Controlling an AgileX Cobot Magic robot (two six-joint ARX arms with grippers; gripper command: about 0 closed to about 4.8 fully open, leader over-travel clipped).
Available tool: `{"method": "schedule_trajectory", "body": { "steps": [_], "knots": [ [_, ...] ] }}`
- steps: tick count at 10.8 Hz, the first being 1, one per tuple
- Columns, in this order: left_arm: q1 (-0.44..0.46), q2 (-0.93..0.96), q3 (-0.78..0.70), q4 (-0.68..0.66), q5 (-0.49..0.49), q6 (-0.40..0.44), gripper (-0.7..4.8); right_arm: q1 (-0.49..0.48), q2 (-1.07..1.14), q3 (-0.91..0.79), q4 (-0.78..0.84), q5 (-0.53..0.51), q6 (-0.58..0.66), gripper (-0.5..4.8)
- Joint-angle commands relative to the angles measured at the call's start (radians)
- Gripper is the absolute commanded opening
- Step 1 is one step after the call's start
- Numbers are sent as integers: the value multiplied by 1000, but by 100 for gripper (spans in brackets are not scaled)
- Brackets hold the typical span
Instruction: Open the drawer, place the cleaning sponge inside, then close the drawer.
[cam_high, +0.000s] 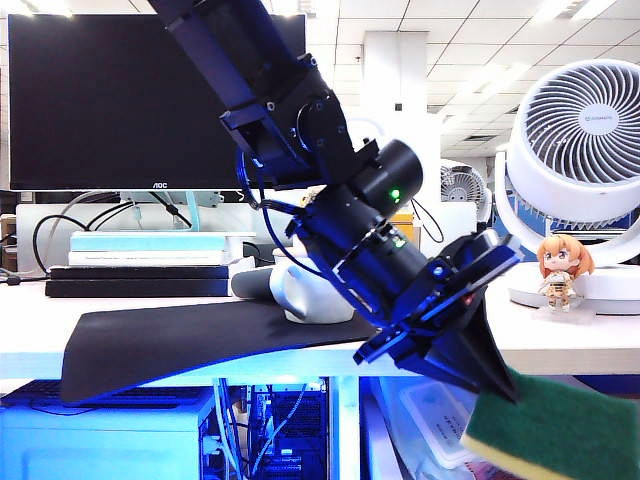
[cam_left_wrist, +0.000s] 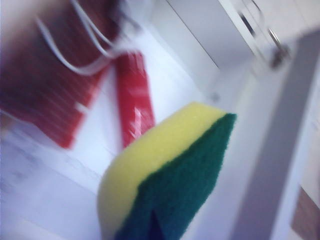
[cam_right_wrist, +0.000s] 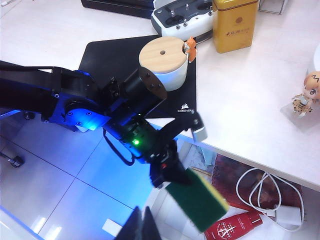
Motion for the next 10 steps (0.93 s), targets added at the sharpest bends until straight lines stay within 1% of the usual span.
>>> {"method": "schedule_trajectory", "body": {
  "steps": [1,2,6,7,8,9,10],
  "knots": [
    [-13,-4,7,35,-22,-67,458,1,-2,3,6,1,5,-5],
    [-13,-4,7,32,-21,-72,479,1,-2,3,2,1,14,-5],
    [-15,-9,7,32,-11,-72,472,2,-2,3,-55,1,16,-5],
    [-15,-29,7,23,-1,-69,263,2,-1,3,-117,-68,-5,-5],
    [-15,-75,7,18,21,-44,9,2,3,2,-149,-113,-6,-5],
    [-15,-95,7,12,39,-30,-6,2,5,2,-166,-90,-6,-5],
    [-15,-155,7,-63,106,-16,-6,1,5,2,-190,-17,-6,-5]
  ]
}}
